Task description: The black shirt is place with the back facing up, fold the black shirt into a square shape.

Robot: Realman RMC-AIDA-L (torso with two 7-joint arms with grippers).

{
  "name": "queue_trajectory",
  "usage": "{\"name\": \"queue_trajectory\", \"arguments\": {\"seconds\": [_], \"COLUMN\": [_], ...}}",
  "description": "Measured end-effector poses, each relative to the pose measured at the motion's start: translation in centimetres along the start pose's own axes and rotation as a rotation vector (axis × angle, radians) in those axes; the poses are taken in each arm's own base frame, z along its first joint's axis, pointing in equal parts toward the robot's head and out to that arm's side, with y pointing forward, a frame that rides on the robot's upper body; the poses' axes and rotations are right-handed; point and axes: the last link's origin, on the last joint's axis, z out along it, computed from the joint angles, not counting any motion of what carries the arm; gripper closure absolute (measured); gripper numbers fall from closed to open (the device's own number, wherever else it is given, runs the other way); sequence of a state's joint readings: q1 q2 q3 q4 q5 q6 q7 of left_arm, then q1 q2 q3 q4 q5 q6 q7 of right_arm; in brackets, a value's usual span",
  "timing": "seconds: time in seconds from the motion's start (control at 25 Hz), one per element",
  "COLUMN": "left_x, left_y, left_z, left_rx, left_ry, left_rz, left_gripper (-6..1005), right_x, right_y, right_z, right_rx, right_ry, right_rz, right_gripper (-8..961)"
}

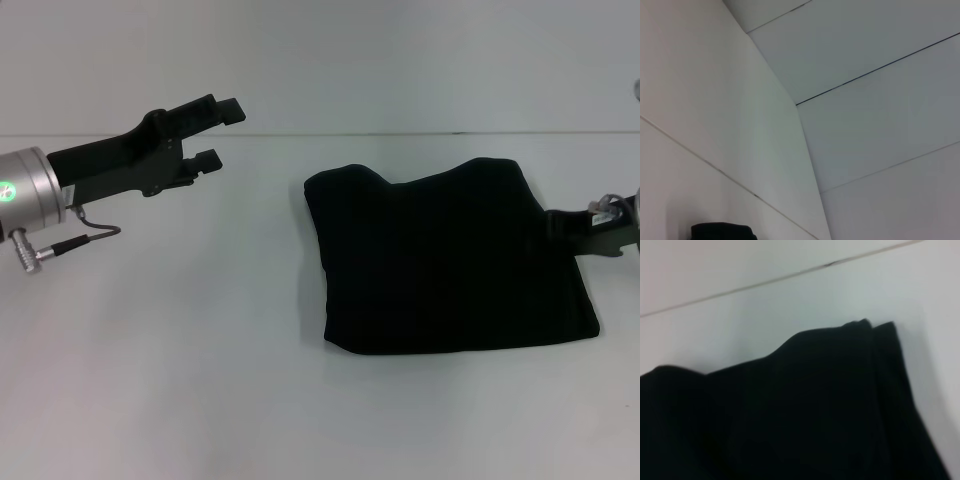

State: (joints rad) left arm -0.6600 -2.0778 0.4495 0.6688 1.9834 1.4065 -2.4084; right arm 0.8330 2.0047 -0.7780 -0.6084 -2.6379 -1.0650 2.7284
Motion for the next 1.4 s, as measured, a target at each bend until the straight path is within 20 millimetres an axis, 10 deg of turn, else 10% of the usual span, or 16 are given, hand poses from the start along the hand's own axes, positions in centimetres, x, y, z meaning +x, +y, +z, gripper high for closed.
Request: {"name": "queue_trajectory", "arguments": {"seconds": [0.56, 0.88, 1.12, 1.4], "left_x": [-0.1, -3.6, -7.1, -9.7], "left_y": [0.2, -1.1, -2.8, -4.9], "left_z": [0.0, -0.8, -0.4, 1.5], "left_rx": [-0.009, 0.058, 0.085, 0.163], "left_ry": [-0.009, -0.247, -0.317, -0.283], "left_rz": [0.002, -0.014, -0.213, -0.361], "left_gripper": [49, 49, 127, 228], "right_x": [-3.3, 2.1, 7.9, 9.8], "right_y": [-3.1, -3.9, -5.0, -5.3], "right_z": [-4.9, -7.8, -9.6, -9.6], "right_rx": [-0.096, -0.514, -0.672, -0.687], "right_ry": [-0.179, -0.42, -0.699, -0.761], "right_rz": [0.05, -0.169, -0.223, -0.208], "right_gripper": [642, 576, 348, 146]}}
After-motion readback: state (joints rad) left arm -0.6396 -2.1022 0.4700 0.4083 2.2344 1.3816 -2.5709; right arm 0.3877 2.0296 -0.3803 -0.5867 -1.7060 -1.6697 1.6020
